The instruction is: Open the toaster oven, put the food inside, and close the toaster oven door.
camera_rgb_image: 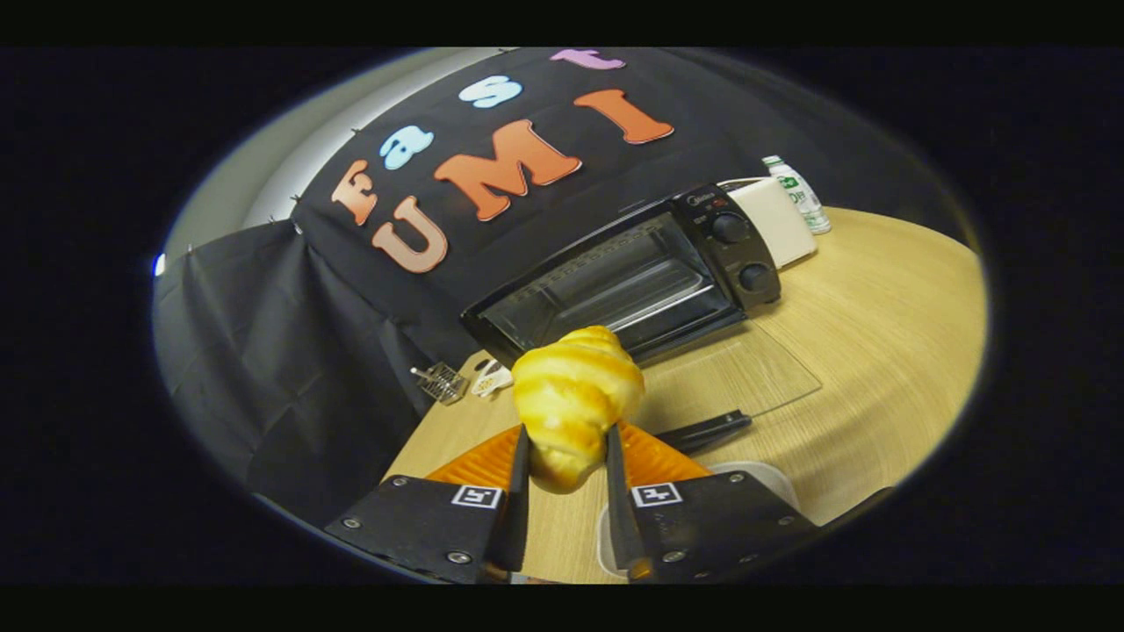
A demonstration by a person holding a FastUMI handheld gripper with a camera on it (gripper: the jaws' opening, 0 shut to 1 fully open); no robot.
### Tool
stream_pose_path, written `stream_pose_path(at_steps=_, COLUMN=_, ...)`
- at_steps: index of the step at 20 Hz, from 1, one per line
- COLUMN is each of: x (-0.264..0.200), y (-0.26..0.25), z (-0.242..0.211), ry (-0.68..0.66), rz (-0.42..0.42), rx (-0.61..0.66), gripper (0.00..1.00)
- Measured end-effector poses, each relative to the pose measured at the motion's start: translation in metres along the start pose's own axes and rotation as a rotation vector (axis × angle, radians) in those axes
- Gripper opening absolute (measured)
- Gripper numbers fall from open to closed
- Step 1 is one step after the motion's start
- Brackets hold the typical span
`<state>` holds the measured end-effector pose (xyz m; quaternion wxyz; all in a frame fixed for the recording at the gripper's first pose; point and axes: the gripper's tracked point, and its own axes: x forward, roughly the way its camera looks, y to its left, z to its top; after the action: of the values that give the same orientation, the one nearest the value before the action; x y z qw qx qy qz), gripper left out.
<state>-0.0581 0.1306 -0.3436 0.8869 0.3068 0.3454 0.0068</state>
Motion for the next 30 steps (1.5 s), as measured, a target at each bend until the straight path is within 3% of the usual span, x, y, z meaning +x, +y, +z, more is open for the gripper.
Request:
stream_pose_path(at_steps=4, x=0.033, y=0.008, z=0.023, ry=0.012, rz=0.038, rx=0.091, gripper=0.39)
stream_pose_path(at_steps=8, x=0.063, y=-0.006, z=0.041, ry=-0.002, rz=-0.014, rx=0.091, gripper=0.39)
stream_pose_path(at_steps=17, x=0.103, y=-0.006, z=0.077, ry=-0.038, rz=-0.038, rx=0.077, gripper=0.39)
stream_pose_path(at_steps=30, x=0.157, y=-0.014, z=0.099, ry=-0.032, rz=-0.115, rx=0.045, gripper=0.39)
